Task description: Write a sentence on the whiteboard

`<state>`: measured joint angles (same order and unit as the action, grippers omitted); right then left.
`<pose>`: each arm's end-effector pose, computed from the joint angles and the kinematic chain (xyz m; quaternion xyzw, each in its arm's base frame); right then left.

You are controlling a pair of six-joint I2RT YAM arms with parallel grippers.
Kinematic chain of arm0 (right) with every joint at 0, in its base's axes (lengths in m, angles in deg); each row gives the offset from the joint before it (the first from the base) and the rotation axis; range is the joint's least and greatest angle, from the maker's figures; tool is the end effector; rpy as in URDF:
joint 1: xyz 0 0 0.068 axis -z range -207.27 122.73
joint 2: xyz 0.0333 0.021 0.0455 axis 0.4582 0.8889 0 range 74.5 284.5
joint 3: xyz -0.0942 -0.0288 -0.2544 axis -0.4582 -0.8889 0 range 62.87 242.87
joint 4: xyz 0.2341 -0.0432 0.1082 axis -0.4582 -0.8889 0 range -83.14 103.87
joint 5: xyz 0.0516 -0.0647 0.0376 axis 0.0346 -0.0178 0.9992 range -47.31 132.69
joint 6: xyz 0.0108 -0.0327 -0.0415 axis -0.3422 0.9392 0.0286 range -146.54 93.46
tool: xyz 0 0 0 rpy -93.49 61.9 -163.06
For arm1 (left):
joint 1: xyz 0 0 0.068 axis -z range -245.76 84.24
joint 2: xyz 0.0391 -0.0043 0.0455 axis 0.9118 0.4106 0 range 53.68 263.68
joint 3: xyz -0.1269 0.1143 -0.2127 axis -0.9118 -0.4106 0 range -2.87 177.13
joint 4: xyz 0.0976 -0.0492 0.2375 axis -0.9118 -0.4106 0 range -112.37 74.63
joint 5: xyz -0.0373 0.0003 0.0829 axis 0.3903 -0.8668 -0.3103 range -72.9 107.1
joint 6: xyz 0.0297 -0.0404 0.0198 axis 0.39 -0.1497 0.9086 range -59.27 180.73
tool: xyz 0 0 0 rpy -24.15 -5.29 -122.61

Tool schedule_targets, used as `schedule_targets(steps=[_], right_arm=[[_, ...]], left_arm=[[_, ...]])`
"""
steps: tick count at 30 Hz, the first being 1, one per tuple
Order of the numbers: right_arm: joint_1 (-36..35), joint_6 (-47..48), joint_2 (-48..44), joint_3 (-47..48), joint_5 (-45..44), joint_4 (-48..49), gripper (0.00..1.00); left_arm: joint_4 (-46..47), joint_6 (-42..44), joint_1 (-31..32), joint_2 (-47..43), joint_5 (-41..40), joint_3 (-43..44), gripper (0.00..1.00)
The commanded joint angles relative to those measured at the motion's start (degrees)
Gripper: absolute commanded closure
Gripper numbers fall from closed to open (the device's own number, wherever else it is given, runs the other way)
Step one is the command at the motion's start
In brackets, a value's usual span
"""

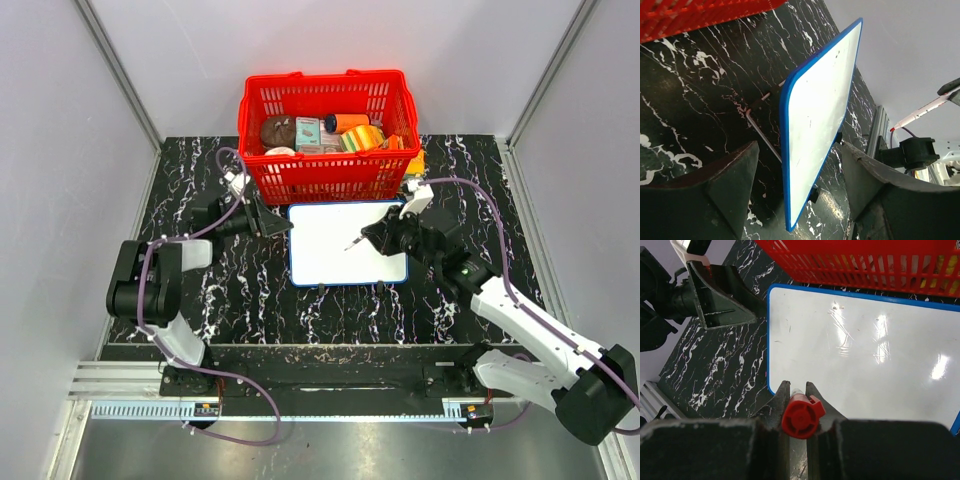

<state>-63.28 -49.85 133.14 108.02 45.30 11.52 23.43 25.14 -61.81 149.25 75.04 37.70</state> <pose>0.1933 0.1427 0.3103 -0.1019 0.7911 0.3141 0.5148 0.3217 -0.0524 0.1841 0.0891 0.7524 -0.5421 0.3634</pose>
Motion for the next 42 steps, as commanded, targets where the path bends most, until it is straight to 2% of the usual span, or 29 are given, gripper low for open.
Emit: schedule_targets(steps=[1, 6, 12, 13, 15, 17, 19, 23, 30, 33, 39, 42], right_arm=[[-0.1, -0.2, -1.0, 2.7, 0.5, 3.5, 1.00], [-0.2, -0.6, -2.3, 2.0, 0.1, 3.1, 1.00], [-0.1, -0.6, -3.1, 1.4, -0.2, 2.8, 1.00], [-0.1, -0.5, -3.1, 1.4, -0.2, 2.6, 1.00], [-0.2, -0.4, -3.0, 1.3, -0.2, 2.7, 1.00], [-0.2, -0.4, -3.1, 1.4, -0.2, 2.7, 1.00], [-0.2, -0.3, -2.9, 1.4, 0.0, 2.8, 1.00], [-0.2, -0.1, -3.2, 1.0, 0.3, 3.1, 1.00], [-0.1, 1.2, -1.7, 1.7, 0.9, 3.5, 1.00], [-1.0, 2.3, 0.2, 3.1, 1.2, 3.5, 1.00], [-9.2, 7.9, 2.2, 6.6, -11.4, 2.9, 1.00], [-11.0, 9.2, 2.8, 6.4, -13.9, 5.5, 1.00]], left_arm=[[7.8, -0.7, 1.4, 2.6, 4.6, 3.6, 0.30], [7.9, -0.6, 4.0, 5.5, 5.2, 5.6, 0.34], [9.2, -1.5, 4.8, 7.6, 6.1, 6.9, 0.59], [9.4, -1.8, 4.8, 7.6, 6.5, 6.9, 0.65], [9.8, -2.0, 4.9, 7.6, 6.7, 6.6, 0.82], [9.9, -2.5, 4.9, 7.6, 6.8, 6.1, 0.93], [10.1, -2.8, 4.9, 7.6, 7.1, 5.4, 0.99], [10.2, -2.5, 4.9, 6.5, 7.6, 3.8, 1.00], [-3.3, 7.0, 4.9, 0.7, 5.7, 1.4, 1.00], [-5.9, 9.1, 4.9, -0.6, 5.1, 0.4, 1.00], [-7.3, 11.1, 4.9, -1.9, 5.1, -0.5, 1.00], [-7.4, 11.2, 5.0, -1.8, 4.9, -0.4, 1.00]])
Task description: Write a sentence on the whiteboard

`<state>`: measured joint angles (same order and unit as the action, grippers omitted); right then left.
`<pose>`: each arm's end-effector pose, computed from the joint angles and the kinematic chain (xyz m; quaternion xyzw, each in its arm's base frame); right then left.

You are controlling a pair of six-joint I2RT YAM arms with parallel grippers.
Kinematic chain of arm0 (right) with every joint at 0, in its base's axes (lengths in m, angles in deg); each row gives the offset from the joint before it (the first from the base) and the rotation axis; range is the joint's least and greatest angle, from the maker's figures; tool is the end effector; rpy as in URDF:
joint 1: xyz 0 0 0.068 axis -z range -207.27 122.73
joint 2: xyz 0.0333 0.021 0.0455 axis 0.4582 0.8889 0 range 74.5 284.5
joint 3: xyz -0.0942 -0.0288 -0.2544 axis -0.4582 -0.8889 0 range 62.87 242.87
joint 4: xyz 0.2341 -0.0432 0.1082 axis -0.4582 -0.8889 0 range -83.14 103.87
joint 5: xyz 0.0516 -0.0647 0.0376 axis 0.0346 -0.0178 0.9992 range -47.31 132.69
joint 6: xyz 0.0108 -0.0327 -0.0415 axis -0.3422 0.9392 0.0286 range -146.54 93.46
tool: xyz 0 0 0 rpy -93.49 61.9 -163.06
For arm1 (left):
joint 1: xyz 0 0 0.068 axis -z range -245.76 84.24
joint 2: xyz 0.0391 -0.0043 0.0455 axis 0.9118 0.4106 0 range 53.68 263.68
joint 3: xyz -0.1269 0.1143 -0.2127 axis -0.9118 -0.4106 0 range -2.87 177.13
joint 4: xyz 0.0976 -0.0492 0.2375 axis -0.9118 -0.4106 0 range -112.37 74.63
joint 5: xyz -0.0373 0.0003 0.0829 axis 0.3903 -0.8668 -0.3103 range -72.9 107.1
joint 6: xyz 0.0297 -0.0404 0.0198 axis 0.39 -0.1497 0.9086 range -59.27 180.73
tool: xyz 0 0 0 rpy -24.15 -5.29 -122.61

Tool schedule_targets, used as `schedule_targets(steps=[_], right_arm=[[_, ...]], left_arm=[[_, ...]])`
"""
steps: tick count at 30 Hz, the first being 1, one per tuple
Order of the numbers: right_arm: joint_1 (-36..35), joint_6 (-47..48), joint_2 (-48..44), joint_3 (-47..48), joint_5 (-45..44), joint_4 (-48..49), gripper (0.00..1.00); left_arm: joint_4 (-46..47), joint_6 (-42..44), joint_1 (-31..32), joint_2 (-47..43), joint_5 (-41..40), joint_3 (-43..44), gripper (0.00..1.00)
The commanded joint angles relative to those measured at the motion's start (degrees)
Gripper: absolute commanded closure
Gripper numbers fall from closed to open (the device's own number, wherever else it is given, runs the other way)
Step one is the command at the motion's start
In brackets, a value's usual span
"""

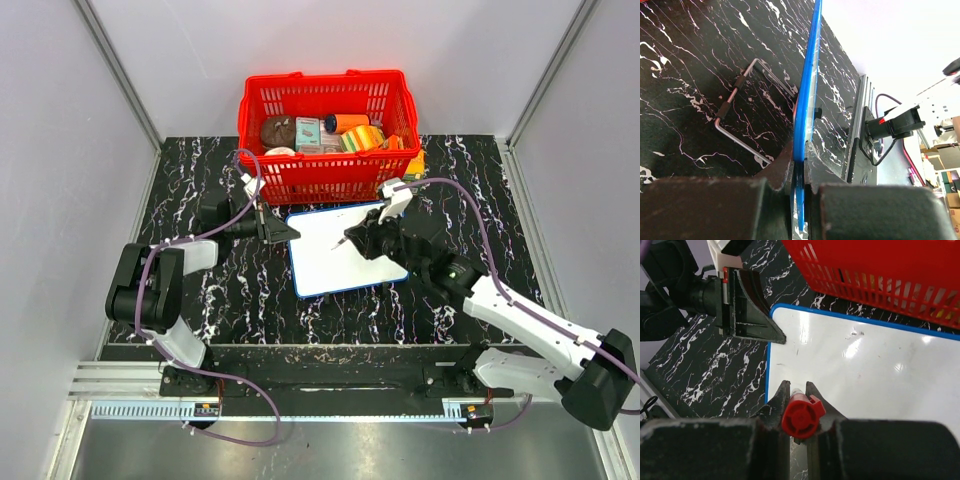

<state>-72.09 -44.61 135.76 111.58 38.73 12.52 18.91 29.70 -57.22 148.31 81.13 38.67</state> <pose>0.1800 0.1757 0.3240 -0.1614 0.7705 0.2982 0.5397 0.3129 -0.0793 0.1880 0.1682 0.7364 -0.5727 0.3186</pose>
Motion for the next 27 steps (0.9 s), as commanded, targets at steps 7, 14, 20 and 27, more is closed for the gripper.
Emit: schedule_targets(steps=[7, 14, 20, 27], right_arm=[[-3.0, 7.6, 1.2, -0.9, -5.4, 16.5, 1.00], [-2.9, 10.1, 6.7, 2.4, -1.7, 17.6, 1.00], [2.9, 5.2, 10.0, 6.3, 14.1, 15.7, 1.00], [7.6, 1.2, 9.1, 6.3, 21.9, 15.1, 1.00]], left_arm=[[-4.2, 7.9, 0.4, -0.8, -1.6, -1.3, 1.00], [-9.6, 11.3, 0.4, -4.1, -5.8, -2.2, 1.00], [-8.4, 10.8, 0.4, -6.5, -10.3, -5.1, 1.00], [-9.1, 11.1, 0.4, -5.8, -10.3, -4.5, 1.00]])
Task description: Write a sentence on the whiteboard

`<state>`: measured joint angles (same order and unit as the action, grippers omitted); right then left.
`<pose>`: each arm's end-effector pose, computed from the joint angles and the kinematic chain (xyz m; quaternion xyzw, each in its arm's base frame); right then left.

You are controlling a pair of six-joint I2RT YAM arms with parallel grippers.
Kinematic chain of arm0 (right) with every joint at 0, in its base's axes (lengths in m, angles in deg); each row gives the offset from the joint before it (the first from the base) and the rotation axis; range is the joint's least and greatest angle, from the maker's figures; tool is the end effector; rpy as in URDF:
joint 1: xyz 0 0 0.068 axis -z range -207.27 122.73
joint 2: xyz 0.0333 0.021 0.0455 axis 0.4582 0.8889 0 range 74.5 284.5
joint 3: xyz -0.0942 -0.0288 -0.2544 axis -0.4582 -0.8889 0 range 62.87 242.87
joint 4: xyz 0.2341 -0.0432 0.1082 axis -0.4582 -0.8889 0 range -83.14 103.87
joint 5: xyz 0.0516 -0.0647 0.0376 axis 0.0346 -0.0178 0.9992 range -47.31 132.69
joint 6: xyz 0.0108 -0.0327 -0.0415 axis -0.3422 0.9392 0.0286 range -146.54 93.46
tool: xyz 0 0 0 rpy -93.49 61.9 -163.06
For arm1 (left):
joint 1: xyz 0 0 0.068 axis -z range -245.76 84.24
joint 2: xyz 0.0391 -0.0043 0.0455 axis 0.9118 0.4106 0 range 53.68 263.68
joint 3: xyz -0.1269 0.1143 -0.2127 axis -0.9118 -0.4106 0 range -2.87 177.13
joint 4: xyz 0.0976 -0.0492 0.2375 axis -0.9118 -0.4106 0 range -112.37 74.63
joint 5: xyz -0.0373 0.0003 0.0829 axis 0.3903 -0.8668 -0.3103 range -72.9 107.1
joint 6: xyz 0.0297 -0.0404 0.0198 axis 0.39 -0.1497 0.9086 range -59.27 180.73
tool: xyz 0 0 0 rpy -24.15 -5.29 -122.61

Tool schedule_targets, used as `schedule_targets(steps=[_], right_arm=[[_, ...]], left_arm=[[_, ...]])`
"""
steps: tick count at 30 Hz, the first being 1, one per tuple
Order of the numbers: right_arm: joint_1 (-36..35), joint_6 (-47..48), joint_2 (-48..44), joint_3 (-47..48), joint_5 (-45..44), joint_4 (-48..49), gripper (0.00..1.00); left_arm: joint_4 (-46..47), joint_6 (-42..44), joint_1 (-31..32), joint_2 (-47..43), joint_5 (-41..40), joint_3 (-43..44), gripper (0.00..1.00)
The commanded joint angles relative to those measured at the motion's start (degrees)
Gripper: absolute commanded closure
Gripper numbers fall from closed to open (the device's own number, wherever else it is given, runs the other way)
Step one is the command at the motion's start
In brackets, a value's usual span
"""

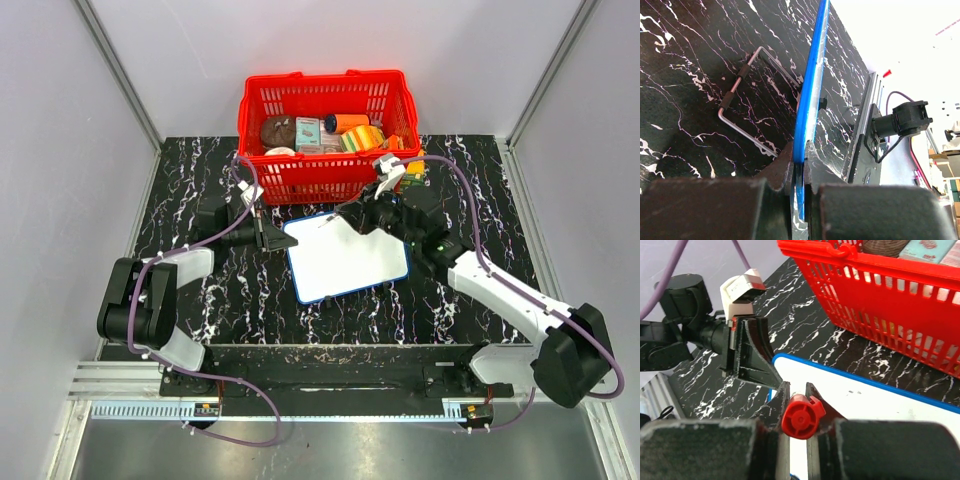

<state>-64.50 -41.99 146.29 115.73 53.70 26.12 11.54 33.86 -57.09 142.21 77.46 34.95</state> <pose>0.2322 0.1852 0.3289 -0.2032 0.7182 0.3578 0.5612 0.2906 -0.0756 0.1889 0.1565 0.7585 -0.5451 0.3211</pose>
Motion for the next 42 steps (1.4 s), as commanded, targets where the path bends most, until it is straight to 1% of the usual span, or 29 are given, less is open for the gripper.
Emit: schedule_targets(steps=[1, 4, 6, 7, 8, 10, 13, 20, 23, 31, 42], right_arm=[[0.1, -1.4, -1.4, 2.2, 6.8, 1.3, 1.00], [-0.5, -0.6, -1.7, 1.0, 5.0, 1.1, 1.00], [-1.8, 1.3, -2.4, 0.0, 1.6, 2.4, 1.00], [-4.5, 2.4, -2.5, -0.6, -0.7, 2.6, 1.00], [-6.4, 4.9, -2.3, -0.3, -6.6, 2.3, 1.00], [-9.7, 5.9, 0.0, 1.8, -10.6, 0.4, 1.00], [-9.7, 4.5, 2.2, 2.8, -12.4, 0.8, 1.00], [-9.8, 4.4, 2.5, 1.9, -19.3, 3.4, 1.00], [-9.8, 5.2, 2.6, 1.2, -19.9, 5.1, 1.00], [-10.1, 6.5, 4.1, -0.7, -17.1, 9.1, 1.00], [-10.9, 6.5, 6.6, -0.2, -14.6, 8.8, 1.00]], left_arm=[[-1.8, 6.9, 0.3, 0.5, -6.6, -0.6, 1.00], [-1.8, 7.1, 0.3, 0.2, -6.7, -0.9, 1.00], [-1.8, 7.2, 0.3, 0.0, -6.7, -1.1, 1.00], [-1.8, 7.1, 0.3, 0.0, -6.7, -1.1, 1.00], [-1.8, 7.1, 0.3, 0.1, -6.7, -1.0, 1.00], [-1.9, 7.1, 0.3, 0.2, -6.7, -0.8, 1.00], [-1.9, 7.2, 0.3, 0.3, -6.7, -0.7, 1.00], [-1.5, 7.1, 0.3, 0.2, -6.7, -1.0, 1.00], [-1.5, 7.0, 0.3, 0.5, -6.8, -0.9, 1.00], [-1.5, 7.0, 0.3, 0.5, -6.9, -0.9, 1.00], [-1.5, 6.9, 0.3, 0.7, -6.8, -0.8, 1.00]])
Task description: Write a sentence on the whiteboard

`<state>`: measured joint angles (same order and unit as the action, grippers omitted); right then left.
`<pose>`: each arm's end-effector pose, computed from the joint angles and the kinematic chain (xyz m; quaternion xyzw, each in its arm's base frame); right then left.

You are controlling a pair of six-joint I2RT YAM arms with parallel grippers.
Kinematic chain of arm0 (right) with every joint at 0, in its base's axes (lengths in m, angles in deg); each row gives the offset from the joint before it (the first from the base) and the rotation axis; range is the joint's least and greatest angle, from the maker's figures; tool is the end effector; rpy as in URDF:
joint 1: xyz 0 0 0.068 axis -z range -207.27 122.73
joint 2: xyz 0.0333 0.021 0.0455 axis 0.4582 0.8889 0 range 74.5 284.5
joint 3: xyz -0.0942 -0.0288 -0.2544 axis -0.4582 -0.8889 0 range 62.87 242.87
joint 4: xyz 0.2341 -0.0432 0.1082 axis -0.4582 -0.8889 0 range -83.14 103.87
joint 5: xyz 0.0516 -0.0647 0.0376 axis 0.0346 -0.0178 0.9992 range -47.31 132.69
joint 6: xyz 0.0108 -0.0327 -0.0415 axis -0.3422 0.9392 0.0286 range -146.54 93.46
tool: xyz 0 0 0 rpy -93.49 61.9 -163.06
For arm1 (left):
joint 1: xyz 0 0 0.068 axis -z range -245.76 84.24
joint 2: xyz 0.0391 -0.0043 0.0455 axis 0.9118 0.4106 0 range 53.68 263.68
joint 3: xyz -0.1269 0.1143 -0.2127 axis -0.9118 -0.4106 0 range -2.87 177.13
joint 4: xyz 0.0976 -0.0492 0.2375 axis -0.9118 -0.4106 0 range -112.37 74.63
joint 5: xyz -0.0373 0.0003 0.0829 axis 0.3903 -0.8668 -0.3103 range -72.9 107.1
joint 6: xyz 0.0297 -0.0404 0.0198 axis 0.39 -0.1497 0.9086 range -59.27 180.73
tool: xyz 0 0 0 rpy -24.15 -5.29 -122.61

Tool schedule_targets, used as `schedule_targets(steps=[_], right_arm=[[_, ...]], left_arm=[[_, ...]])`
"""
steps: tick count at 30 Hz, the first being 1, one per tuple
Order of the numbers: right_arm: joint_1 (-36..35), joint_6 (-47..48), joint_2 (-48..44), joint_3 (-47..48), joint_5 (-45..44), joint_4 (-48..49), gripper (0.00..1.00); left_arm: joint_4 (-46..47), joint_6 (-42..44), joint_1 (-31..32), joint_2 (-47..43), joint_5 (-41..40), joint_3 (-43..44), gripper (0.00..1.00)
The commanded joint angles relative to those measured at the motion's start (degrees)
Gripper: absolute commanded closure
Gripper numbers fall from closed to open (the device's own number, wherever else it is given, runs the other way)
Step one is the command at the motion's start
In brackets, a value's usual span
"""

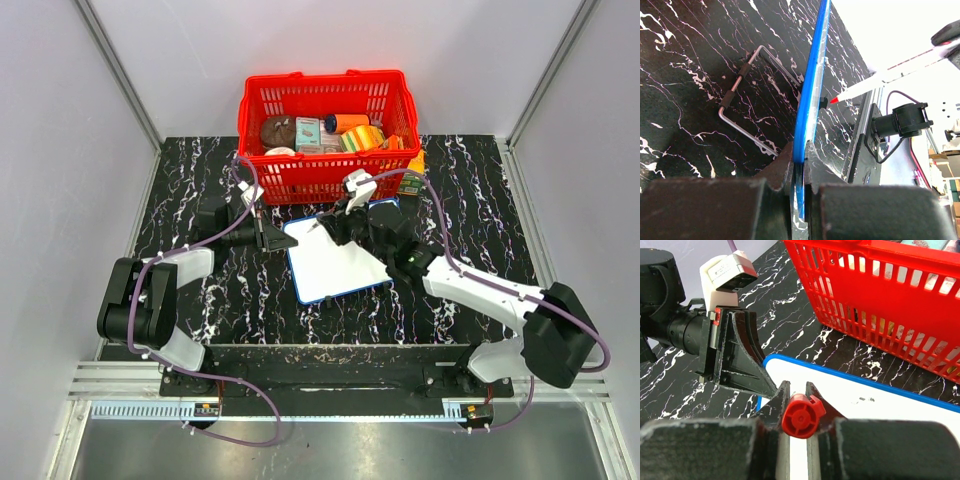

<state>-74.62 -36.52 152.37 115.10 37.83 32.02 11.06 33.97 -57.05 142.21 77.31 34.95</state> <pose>0.2188 0.2334 0.3055 -0.2142 0.7204 0.2881 0.5934 0.2903 -0.0757 0.1882 0.1548 0.7604 -0.5443 0.3188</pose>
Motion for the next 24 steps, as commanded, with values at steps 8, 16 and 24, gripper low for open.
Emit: schedule_targets(steps=[8, 16, 24], right_arm=[[-0.8, 0.0, 2.4, 0.7, 3.3, 1.7, 1.00], [-0.9, -0.5, 3.6, 0.5, 4.0, 0.7, 1.00], [-0.8, -0.6, 4.5, 1.2, 1.8, 0.0, 1.00]], left_arm=[[-1.0, 6.8, 0.3, 0.9, -6.7, -0.7, 1.00], [-1.1, 6.8, 0.3, 1.4, -6.4, -0.5, 1.00], [-1.0, 6.8, 0.3, 1.2, -6.4, -0.6, 1.00]])
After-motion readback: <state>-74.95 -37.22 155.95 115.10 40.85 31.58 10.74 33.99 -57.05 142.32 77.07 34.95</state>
